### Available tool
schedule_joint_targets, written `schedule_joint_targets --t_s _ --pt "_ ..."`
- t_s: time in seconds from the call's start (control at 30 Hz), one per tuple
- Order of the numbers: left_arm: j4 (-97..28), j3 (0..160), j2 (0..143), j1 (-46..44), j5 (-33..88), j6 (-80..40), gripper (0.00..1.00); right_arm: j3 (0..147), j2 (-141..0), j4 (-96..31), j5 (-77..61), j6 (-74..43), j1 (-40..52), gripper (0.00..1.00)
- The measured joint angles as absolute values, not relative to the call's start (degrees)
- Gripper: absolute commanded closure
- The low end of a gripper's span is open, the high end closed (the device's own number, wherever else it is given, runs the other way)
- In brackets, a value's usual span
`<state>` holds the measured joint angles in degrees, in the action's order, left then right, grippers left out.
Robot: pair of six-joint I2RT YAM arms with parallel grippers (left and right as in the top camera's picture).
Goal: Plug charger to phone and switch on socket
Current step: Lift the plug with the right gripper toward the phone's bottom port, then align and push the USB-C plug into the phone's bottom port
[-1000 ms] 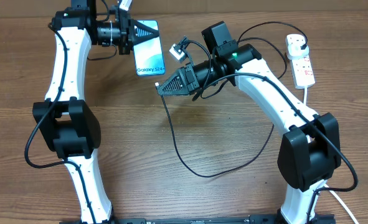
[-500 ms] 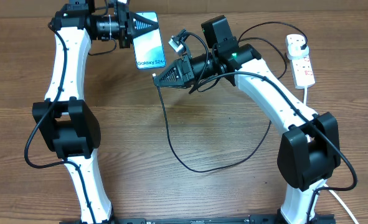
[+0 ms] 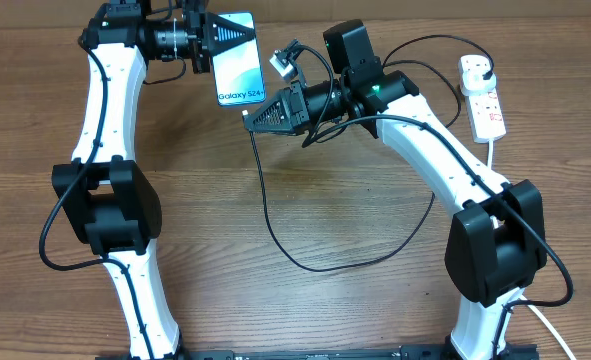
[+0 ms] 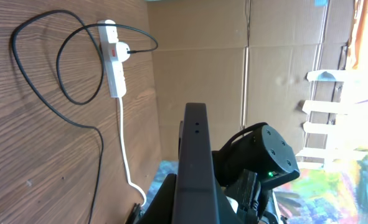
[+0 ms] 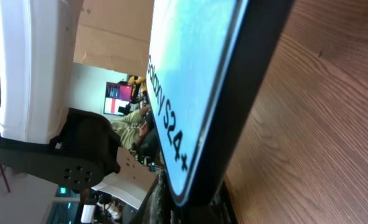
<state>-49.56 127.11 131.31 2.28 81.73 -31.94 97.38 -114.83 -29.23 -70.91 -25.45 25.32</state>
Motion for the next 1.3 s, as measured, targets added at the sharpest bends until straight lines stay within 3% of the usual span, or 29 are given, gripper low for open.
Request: schedule_joint_targets --t_s 0.93,1.3 --pt "-41.52 127.11 131.31 4.12 85.69 -39.77 0.96 97.38 -114.83 -21.41 -71.68 -25.61 25.30 0.96" --pt "-41.01 127.11 131.31 4.10 85.08 -40.40 0.96 97.38 -114.83 -23.22 -69.58 -19.75 25.56 0.96"
